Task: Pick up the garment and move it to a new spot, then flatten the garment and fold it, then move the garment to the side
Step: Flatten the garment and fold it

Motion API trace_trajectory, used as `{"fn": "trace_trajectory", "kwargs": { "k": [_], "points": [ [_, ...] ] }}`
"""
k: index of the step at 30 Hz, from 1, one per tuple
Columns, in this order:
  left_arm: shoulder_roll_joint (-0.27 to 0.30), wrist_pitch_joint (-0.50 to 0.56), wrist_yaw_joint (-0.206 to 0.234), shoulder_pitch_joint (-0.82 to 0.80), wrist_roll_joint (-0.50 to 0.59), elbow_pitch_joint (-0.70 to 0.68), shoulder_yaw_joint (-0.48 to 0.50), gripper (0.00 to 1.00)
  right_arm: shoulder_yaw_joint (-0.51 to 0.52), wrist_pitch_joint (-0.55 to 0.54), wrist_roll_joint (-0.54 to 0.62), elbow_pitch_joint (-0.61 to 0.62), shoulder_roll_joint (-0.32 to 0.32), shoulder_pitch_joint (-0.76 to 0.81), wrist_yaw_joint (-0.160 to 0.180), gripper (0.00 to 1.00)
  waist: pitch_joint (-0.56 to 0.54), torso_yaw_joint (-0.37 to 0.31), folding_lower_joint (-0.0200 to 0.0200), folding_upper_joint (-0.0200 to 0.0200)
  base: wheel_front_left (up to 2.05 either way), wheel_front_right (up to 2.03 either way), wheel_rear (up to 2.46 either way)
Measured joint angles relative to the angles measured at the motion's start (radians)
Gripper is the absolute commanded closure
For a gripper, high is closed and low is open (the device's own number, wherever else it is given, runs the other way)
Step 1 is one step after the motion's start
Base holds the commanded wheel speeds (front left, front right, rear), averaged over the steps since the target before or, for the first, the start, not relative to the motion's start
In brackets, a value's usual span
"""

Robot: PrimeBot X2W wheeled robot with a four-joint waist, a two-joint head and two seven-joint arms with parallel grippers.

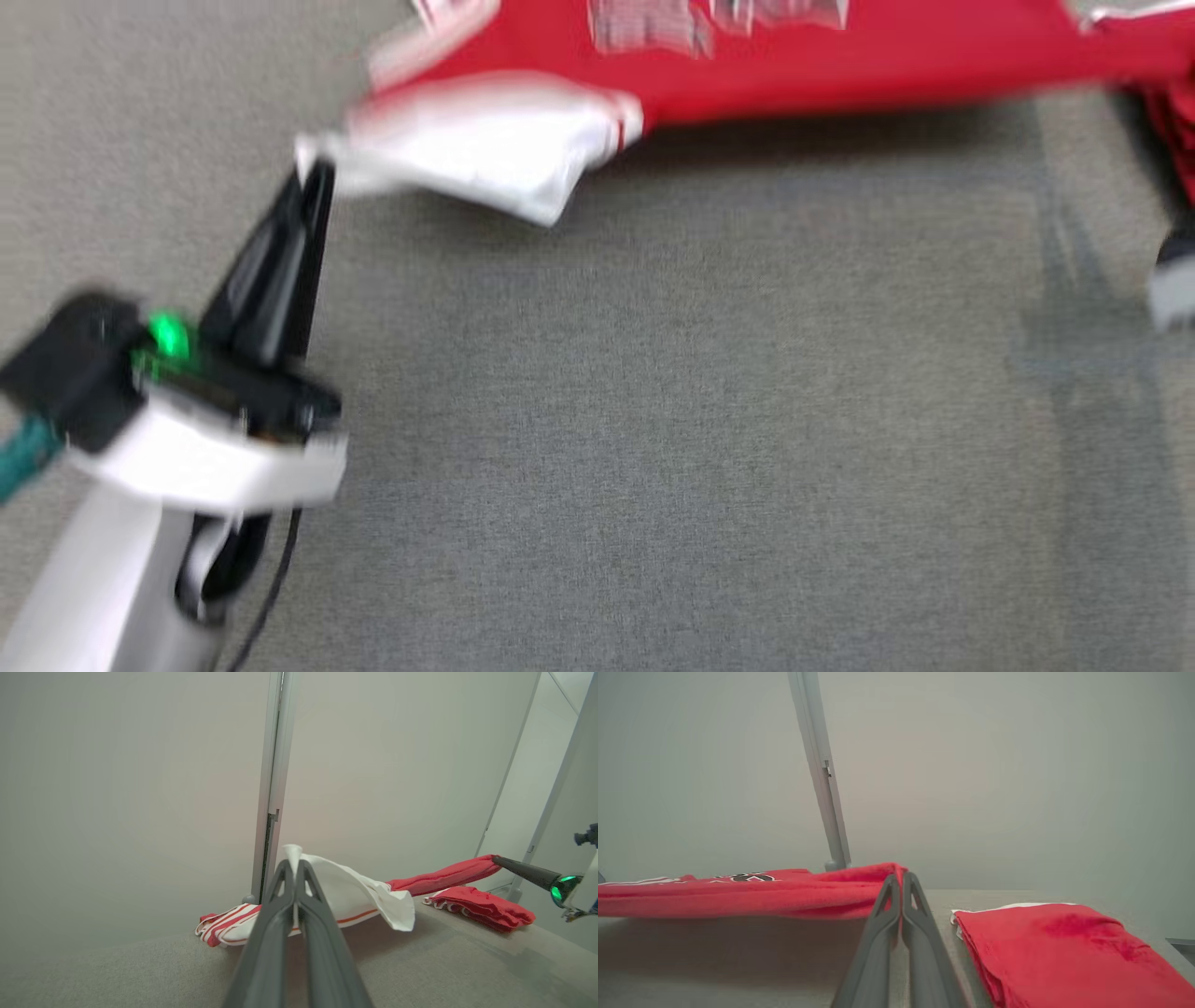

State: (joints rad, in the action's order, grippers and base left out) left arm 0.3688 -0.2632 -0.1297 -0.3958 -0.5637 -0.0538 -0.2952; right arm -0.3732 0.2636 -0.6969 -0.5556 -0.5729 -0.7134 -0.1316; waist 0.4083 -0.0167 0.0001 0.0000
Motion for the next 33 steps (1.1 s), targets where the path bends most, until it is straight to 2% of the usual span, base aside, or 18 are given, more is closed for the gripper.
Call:
{"fn": "trace_trajectory", "kwargs": {
  "k": [3,7,14,22,28,33],
  "points": [
    [0.021,0.0,0.003,0.163,-0.023,-0.055,0.01,1.0,0.043,0.0,0.016,0.053,0.01,0.156,0.0,1.0,-0.055,-0.004,0.0,0.0,0.0,0.0,0.0],
    [0.026,0.007,0.027,0.349,-0.047,-0.128,-0.003,1.0,0.092,0.0,0.024,0.1,0.013,0.319,0.0,1.0,-0.122,-0.013,0.0,0.0,0.0,0.0,0.0],
    [0.041,0.053,0.094,0.57,-0.052,-0.275,-0.04,1.0,0.171,0.0,0.05,0.186,0.011,0.526,0.0,1.0,-0.184,-0.034,0.0,0.0001,0.0,0.0,0.0],
    [0.061,0.116,0.137,0.639,-0.053,-0.361,-0.06,1.0,0.23,-0.04,0.084,0.257,0.034,0.649,0.0,1.0,-0.195,-0.038,0.0,0.0001,0.0,0.0,0.0],
    [0.051,0.143,0.144,0.627,-0.066,-0.32,-0.069,1.0,0.243,-0.083,0.166,0.245,0.074,0.652,0.0,1.0,-0.208,-0.046,0.0,0.0,0.0,0.0,0.0],
    [0.024,0.164,0.134,0.536,-0.089,-0.261,-0.073,1.0,0.254,-0.113,0.187,0.217,0.112,0.6,0.0,1.0,-0.192,-0.045,0.0,0.0,0.0,0.0,0.0]
  ]
}}
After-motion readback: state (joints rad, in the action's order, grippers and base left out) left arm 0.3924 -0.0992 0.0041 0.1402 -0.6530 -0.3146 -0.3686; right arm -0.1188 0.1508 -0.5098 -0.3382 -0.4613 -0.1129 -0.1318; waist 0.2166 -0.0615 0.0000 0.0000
